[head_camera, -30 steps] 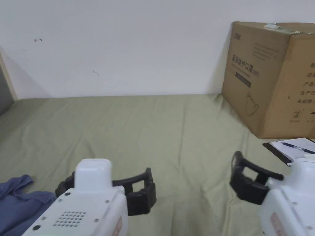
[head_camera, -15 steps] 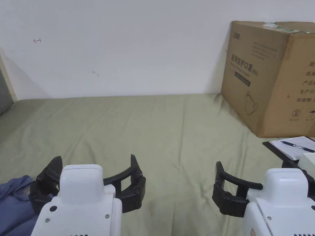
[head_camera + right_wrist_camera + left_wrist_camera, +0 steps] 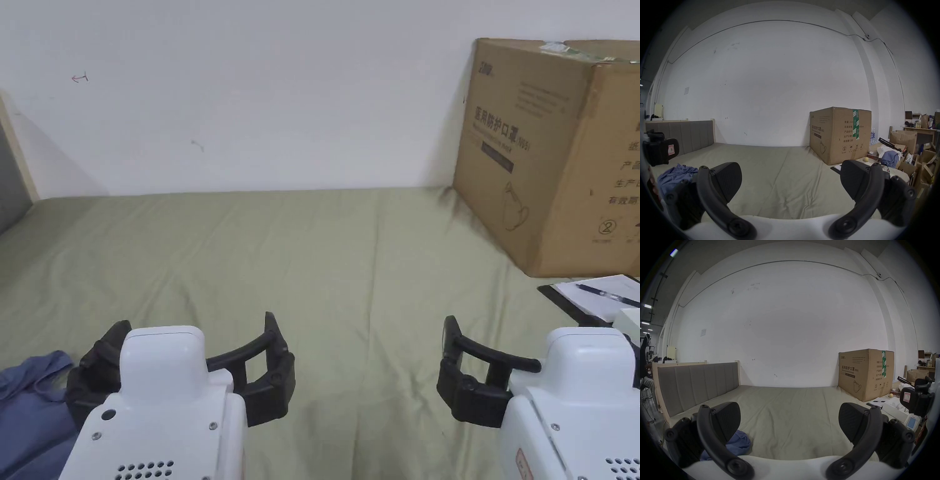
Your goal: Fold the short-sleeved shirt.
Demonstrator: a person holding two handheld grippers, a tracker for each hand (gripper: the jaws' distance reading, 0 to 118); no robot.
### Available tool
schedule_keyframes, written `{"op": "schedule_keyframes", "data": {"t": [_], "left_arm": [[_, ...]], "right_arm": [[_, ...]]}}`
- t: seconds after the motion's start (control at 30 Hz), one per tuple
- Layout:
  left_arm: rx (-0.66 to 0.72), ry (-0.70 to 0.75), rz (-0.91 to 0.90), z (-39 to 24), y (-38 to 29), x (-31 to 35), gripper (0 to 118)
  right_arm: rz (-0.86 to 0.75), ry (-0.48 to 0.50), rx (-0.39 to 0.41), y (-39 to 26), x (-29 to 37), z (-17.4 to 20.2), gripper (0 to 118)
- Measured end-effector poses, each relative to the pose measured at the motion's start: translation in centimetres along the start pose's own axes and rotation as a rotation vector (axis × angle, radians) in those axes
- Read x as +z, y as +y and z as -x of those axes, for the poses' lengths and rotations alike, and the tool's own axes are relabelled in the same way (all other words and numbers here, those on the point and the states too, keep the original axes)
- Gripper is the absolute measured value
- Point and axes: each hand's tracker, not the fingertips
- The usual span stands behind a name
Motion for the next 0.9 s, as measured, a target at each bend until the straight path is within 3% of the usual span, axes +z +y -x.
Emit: {"op": "schedule_keyframes", "data": {"t": [0.53, 0.83, 0.9], "left_arm": [[0.013, -0.031, -0.053, 0.2, 0.4, 0.0, 118], [-0.017, -0.043, -0.045, -0.6, 0.2, 0.4, 118], [-0.006, -0.036, -0.031, -0.5, 0.7, 0.5, 113]], "right_arm": [[-0.015, 0.015, -0.053, 0.3, 0.3, -0.5, 118], [-0.036, 0.045, -0.019, 0.3, 0.9, 0.1, 118], [-0.039, 0.038, 0.002, 0.2, 1.2, 0.2, 113]]}}
